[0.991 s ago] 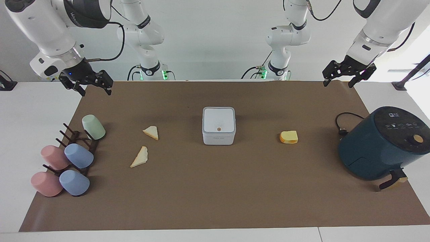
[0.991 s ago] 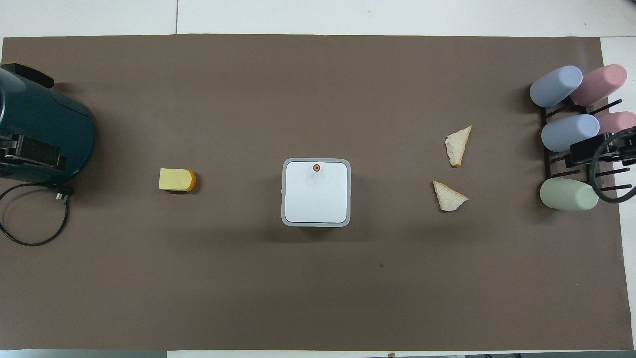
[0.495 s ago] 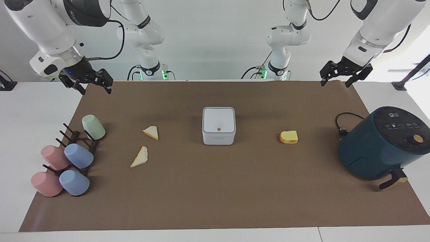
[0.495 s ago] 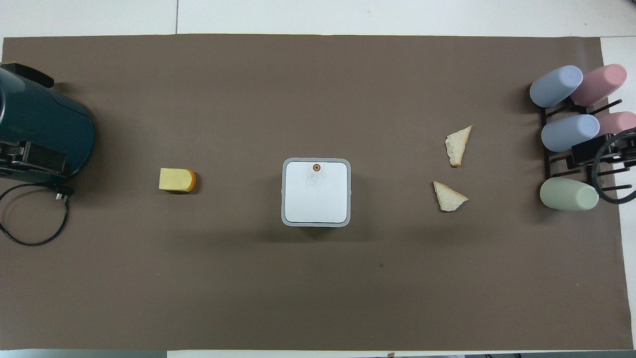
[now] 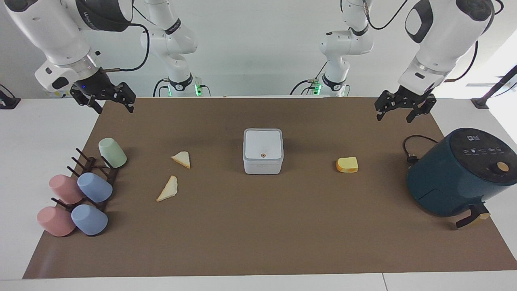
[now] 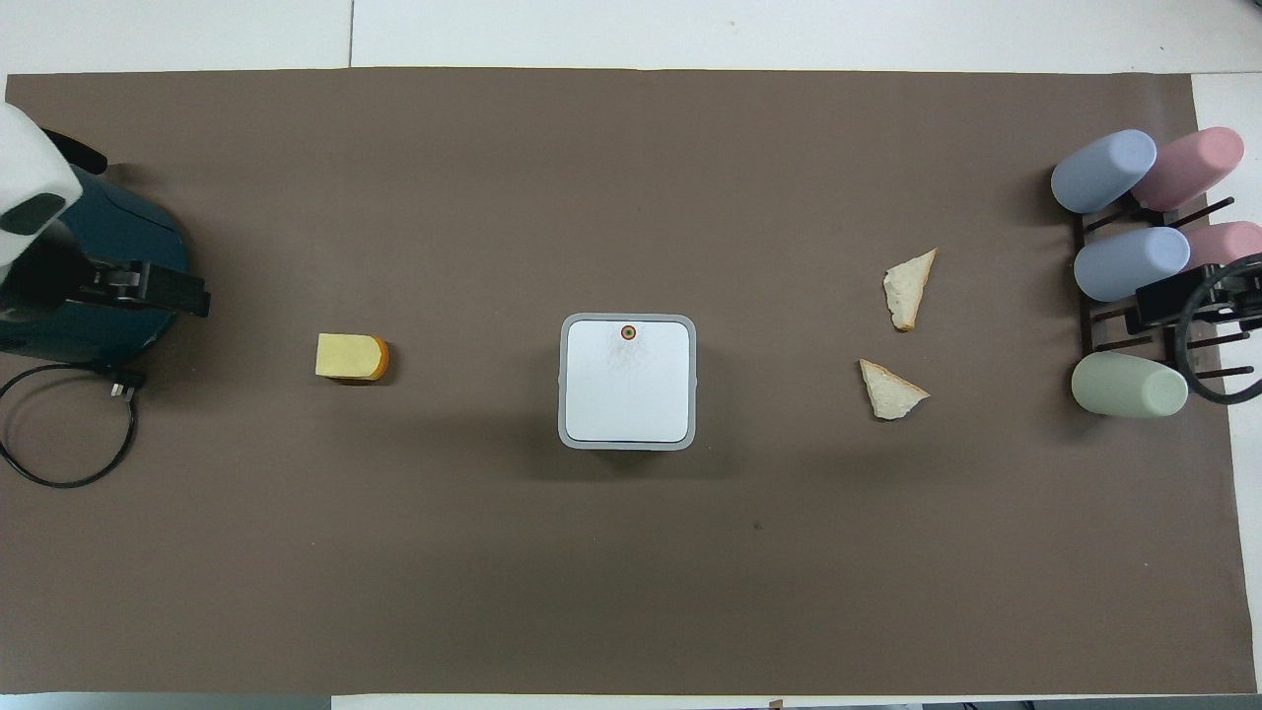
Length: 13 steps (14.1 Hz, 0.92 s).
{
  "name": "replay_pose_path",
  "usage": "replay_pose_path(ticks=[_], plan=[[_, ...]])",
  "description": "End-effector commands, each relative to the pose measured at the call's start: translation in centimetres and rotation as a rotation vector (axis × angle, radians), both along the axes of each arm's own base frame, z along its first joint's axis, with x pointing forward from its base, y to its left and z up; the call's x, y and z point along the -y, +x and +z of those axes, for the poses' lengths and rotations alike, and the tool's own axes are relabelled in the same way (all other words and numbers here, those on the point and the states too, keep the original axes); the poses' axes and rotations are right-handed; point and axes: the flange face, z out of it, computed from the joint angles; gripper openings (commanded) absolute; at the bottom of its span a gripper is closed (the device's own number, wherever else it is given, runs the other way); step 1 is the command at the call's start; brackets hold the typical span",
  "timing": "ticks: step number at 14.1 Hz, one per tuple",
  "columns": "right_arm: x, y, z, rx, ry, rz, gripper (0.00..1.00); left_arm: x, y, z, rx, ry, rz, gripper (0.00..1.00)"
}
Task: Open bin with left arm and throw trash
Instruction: 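Reach and grasp the yellow cheese block with the left gripper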
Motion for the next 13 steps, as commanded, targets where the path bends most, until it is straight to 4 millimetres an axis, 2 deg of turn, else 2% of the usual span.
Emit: replay_pose_path(ticks=[1, 3, 4, 5, 8, 12, 13], plan=[[-0.1, -0.2, 0.0, 0.001, -0.008, -0.016, 1.0, 0.3, -0.9, -5.0, 0.037, -0.013, -0.003, 1.0], [0.7, -0.5, -0.2, 0.002, -0.005, -0.025, 1.0, 0.6, -0.1, -9.4, 0.041, -0.015, -0.006, 1.0], [1.5, -1.0, -0.7, -0.012, -0.003, -0.031, 1.0, 1.8, 0.1, -11.9, 0.036, -0.015, -0.024, 1.0], [1.7, -1.3, -0.8, -0.018, 0.002, -0.034, 1.0, 2.5, 0.0, -13.5, 0.045, -0.017, -0.035, 1.0], [0.8, -1.3, -1.1, -0.021, 0.001, -0.025, 1.0, 2.5, -0.4, -19.0, 0.06, -0.019, -0.033, 1.0], [0.5, -1.3, -1.1, -0.023, 0.001, -0.023, 1.0, 2.3, -1.2, -23.0, 0.071, -0.02, -0.033, 1.0], [0.5, -1.4, -1.3, -0.027, 0.001, -0.023, 1.0, 2.3, -1.2, -23.2, 0.068, -0.019, -0.033, 1.0]])
